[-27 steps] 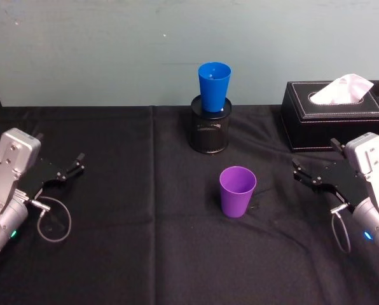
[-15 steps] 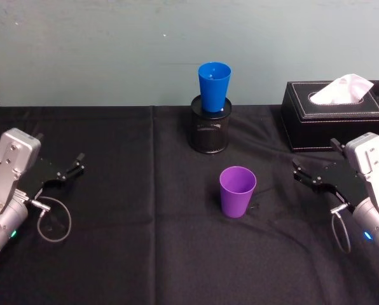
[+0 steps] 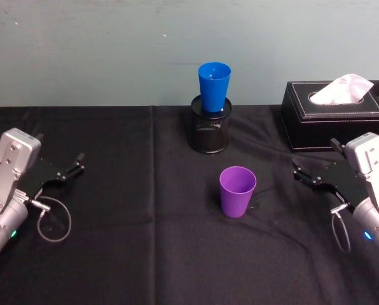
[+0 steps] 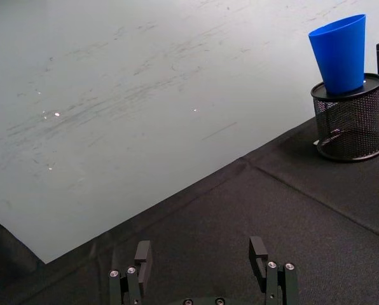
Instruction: Pick up one cup with a gripper and tap it against the other cup.
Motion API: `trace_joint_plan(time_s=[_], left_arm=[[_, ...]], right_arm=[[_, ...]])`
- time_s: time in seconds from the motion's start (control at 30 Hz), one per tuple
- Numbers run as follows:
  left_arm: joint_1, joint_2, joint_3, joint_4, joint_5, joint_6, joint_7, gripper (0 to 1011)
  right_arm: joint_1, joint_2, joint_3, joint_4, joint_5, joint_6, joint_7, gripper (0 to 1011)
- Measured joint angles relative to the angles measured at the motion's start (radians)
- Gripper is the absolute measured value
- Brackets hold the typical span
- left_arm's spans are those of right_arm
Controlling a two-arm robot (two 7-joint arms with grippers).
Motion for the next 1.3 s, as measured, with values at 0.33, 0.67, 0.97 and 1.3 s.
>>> trace_joint_plan(time_s=[0.33,0.67,0.97,1.3], left_arm=[[0.0,0.0,0.0,0.0,0.0,0.0,0.0,1000],[0.0,0.0,0.0,0.0,0.0,0.0,0.0,1000],[0.0,0.0,0.0,0.0,0.0,0.0,0.0,1000],[0.0,0.0,0.0,0.0,0.0,0.0,0.0,1000]], right_arm=[[0.0,0.0,0.0,0.0,0.0,0.0,0.0,1003],[0.0,0.0,0.0,0.0,0.0,0.0,0.0,1003],[0.0,0.0,0.0,0.0,0.0,0.0,0.0,1003],[0.0,0.0,0.0,0.0,0.0,0.0,0.0,1003]])
